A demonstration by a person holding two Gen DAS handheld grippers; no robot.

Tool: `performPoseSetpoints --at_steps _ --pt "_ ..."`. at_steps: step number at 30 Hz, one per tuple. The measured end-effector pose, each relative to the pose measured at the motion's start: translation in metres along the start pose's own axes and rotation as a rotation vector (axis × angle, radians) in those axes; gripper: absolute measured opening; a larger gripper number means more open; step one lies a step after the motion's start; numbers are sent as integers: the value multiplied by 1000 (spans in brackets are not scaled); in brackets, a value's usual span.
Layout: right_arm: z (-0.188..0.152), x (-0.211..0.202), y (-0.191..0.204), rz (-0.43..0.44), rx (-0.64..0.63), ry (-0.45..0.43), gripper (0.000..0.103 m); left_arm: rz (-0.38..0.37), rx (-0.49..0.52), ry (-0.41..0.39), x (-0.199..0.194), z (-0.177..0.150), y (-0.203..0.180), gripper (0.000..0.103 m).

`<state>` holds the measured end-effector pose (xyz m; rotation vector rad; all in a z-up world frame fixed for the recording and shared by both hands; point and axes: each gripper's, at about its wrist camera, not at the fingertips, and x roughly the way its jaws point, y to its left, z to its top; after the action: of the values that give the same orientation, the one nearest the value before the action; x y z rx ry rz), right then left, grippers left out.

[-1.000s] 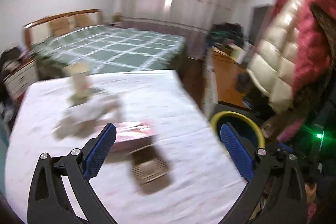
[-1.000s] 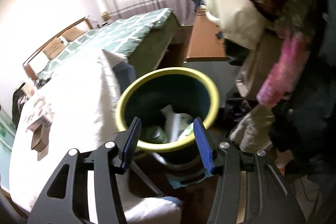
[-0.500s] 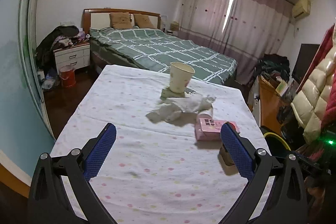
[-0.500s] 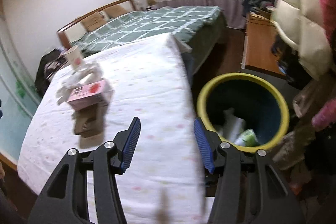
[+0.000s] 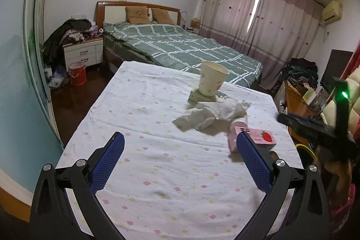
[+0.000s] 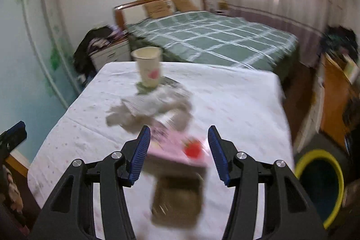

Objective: Collect trash
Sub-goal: 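Move the right tool to the white tissue and close on it, then lift the tissue with the right tool, carry it over the bin, release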

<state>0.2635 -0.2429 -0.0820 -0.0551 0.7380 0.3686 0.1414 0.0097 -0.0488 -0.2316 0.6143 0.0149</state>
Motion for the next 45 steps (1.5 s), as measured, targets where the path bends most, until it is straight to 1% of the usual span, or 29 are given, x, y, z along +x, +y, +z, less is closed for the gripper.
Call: performPoseSetpoints --at_steps 3,6,9,12,13,14,15,16,18,20,24,27,30,34,36,39,41,45 --pt "21 39 20 15 -66 43 51 4 -8 26 16 -1 5 98" --pt "36 80 35 -32 -136 95 51 3 -8 46 28 -2 8 98" --pt "38 108 36 -80 -164 138 51 3 -9 67 43 -5 10 98" --pt "37 127 39 -102 -191 177 50 -2 -10 90 55 -6 13 98" --pt "37 133 41 -116 -206 185 41 -5 -14 97 59 -7 14 98" --pt "36 136 43 -135 -222 189 27 -9 -18 102 63 -7 16 98" --pt "36 137 45 -156 -238 183 22 -12 -21 107 67 -7 17 98" --pt "35 137 45 -155 -236 184 12 -16 -23 113 71 -7 17 98" --pt "38 135 41 -131 -213 181 4 -22 -23 122 76 -7 18 98" --pt "41 125 37 -110 -189 159 2 -24 -24 126 77 -7 19 98" --pt "53 95 29 -21 -128 107 2 -23 -34 133 82 -8 24 98" --pt "65 65 26 55 -88 50 2 -25 -46 136 84 -7 27 98" --pt "78 26 28 125 -69 -31 2 -28 -44 135 82 -9 26 98" --pt "91 -18 30 185 -63 -109 2 -34 -36 126 76 -9 23 98" --pt "94 -38 31 194 -67 -143 2 -37 -31 119 71 -9 22 98" --pt "96 -73 25 182 -73 -192 2 -41 -27 107 63 -9 19 98" --pt "96 -88 19 168 -72 -207 2 -45 -25 101 58 -9 17 98" --pt "90 -115 -3 112 -53 -218 2 -58 -13 89 50 -10 10 98"
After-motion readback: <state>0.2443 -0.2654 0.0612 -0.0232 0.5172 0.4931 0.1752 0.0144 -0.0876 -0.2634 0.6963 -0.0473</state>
